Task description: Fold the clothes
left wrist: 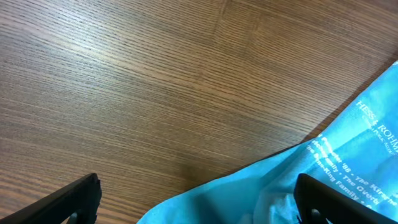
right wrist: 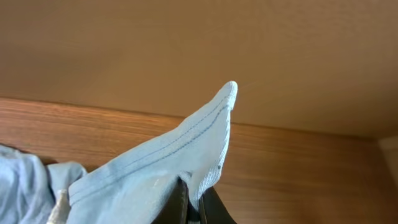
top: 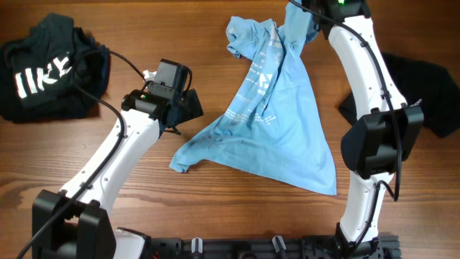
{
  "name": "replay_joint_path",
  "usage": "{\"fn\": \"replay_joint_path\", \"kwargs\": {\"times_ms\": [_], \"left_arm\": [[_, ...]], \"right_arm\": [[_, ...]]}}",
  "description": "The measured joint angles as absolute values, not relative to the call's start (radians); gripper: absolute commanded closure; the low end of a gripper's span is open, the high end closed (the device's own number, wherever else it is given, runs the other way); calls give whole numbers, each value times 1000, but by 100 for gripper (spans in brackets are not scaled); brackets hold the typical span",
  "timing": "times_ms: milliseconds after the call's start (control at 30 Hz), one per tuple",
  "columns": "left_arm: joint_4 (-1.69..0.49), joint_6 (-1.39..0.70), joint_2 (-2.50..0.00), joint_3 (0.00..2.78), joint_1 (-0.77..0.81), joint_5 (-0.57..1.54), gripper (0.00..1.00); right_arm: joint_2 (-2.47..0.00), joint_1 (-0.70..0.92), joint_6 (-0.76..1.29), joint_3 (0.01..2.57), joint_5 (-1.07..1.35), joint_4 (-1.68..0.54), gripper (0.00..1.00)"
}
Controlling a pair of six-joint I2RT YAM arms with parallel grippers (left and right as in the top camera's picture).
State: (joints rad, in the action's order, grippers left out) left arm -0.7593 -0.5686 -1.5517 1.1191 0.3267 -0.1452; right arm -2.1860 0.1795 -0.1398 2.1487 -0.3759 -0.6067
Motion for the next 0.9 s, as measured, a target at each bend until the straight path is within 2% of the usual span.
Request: {"fn": "replay_joint_path", "kwargs": {"times_ms": [433,500,533,600,633,667,700,900], "left_arm": [[-759,-569,-1553,1119,327,-145,0],[-759,-569,-1553,1119,327,-145,0],[-759,-569,-1553,1119,327,-145,0],[-756,-569,-1553,1119,327,-146,0],[-755,-569,-1553,1119,327,-146,0],[-755,-569,-1553,1119,327,-145,0],[-755,-569,-1553,1119,327,-146,0],[-723,-569,-1553,1119,327,-145,0]], "right_arm": [[-2186,45,-37,2149,-423,-655,95],[-2186,26,-25,2149,-430,-667,68],[-2186,20,-17,2149,-438,-673,49],[-2186,17,-3,2149,-456,-677,42],[-2186,17,2,2149,-462,-677,34],[-2186,17,4,2149,-468,-677,13],[-2186,19,4,2149,-473,-678,0],[-2186,19,38,2149,-475,-735,0]]}}
